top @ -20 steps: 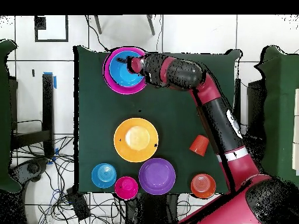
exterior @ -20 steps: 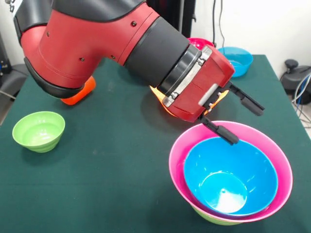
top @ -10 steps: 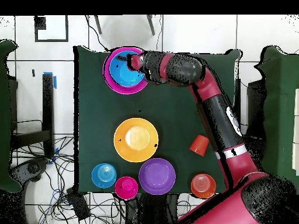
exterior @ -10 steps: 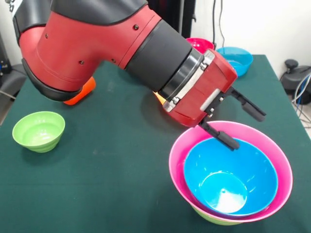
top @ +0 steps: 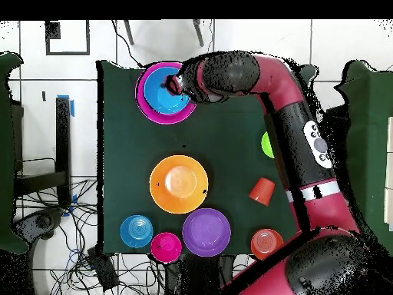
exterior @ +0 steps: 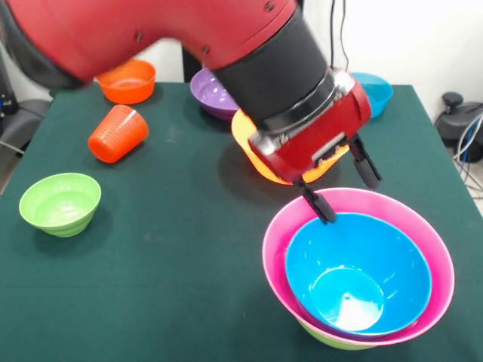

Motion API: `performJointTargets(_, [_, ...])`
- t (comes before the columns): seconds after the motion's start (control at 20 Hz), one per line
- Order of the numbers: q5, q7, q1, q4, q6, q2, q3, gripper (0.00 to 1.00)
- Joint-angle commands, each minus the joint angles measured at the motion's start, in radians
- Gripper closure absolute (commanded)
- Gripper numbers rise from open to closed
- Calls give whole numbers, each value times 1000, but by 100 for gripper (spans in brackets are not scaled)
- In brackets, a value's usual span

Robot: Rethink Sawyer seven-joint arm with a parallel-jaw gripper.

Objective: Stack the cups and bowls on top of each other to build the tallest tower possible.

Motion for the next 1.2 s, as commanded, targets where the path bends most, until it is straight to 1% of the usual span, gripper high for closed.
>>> performJointTargets(0.05, [-104, -22, 104, -116, 241, -218, -209, 0])
performJointTargets(0.1, [-105, -18, 111, -116, 250, -228, -214, 0])
performJointTargets(0.2, [-127, -21, 129, -123, 265, -259, -229, 0])
performJointTargets(0.3, [-146, -13, 155, -139, 329, -297, -258, 0])
performJointTargets(0.35, [-145, 3, 163, -139, 344, -311, -269, 0])
performJointTargets(0.45, [-156, 24, 187, -166, 388, -323, -294, 0])
performJointTargets(0.5, [-170, 19, 199, -187, 409, -321, -308, 0])
performJointTargets(0.6, [-210, -11, 211, -197, 399, -320, -332, 0])
performJointTargets(0.75, [-292, -70, 219, -203, 359, -310, -370, 0])
performJointTargets(0.85, [-307, -87, 211, -191, 312, -304, -381, 0])
performJointTargets(1.0, [-337, -97, 207, -184, 297, -304, -407, 0])
performJointTargets(1.1, [-366, -157, 204, -189, 287, -293, -410, 0])
performJointTargets(1.2, [-391, -185, 197, -181, 257, -285, -417, 0])
